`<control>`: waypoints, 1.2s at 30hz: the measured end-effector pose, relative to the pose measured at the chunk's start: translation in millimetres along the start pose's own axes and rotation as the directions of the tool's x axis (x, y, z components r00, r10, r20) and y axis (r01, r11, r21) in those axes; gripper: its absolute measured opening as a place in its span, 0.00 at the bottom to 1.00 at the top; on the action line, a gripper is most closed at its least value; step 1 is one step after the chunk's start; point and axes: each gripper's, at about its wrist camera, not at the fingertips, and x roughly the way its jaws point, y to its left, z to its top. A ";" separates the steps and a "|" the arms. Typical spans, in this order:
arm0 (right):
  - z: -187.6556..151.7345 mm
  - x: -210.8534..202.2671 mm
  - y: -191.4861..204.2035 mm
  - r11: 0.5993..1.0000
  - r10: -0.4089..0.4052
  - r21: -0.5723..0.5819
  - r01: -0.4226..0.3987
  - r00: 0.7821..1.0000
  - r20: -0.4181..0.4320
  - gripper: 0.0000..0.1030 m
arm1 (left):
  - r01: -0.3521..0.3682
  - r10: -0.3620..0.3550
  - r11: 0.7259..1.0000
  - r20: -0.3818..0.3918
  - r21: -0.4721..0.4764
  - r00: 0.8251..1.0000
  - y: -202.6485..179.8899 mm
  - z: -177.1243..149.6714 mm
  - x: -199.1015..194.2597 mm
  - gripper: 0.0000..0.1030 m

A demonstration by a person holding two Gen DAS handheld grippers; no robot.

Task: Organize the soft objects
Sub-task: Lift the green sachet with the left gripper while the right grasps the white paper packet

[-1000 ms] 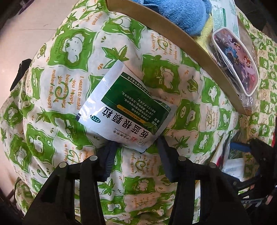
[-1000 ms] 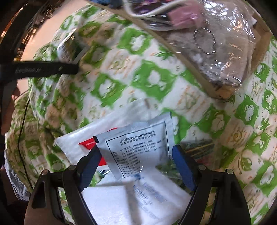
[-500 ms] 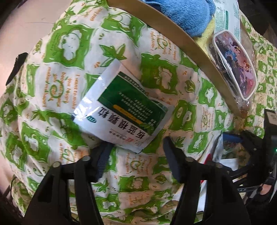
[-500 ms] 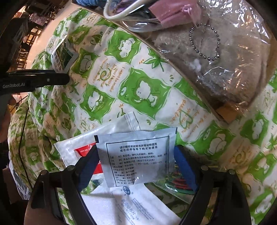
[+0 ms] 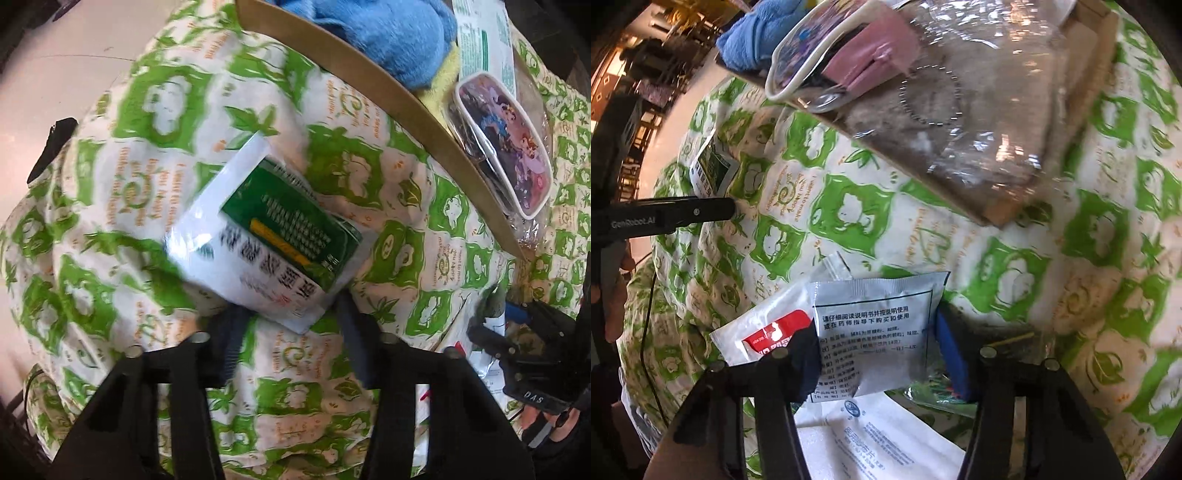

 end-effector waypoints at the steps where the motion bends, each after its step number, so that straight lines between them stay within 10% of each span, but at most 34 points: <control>1: -0.8 -3.6 -1.0 1.000 -0.004 -0.003 0.004 1.000 0.008 0.53 | 0.012 -0.012 1.000 0.003 -0.007 1.000 2.2 -1.2 -3.0 0.38; 7: -3.1 -20.2 7.9 1.000 0.005 -0.023 -0.004 0.999 0.045 0.53 | 0.132 -0.132 0.987 0.003 -0.091 0.991 22.3 -6.3 -16.6 0.40; 10: -2.0 -23.7 13.4 1.000 0.005 -0.030 -0.004 0.999 0.047 0.53 | 0.192 -0.190 0.964 0.030 -0.183 0.981 35.1 -3.9 -22.3 0.67; 20: 3.5 -16.3 14.0 0.999 0.017 -0.030 -0.016 0.999 0.043 0.53 | 0.129 -0.114 0.925 0.064 -0.356 0.991 39.9 28.4 -1.1 0.71; 36: -4.4 -32.3 24.7 0.998 -0.005 -0.064 0.009 0.998 0.058 0.53 | 0.055 -0.048 0.989 0.060 -0.137 0.997 21.1 12.9 -27.2 0.51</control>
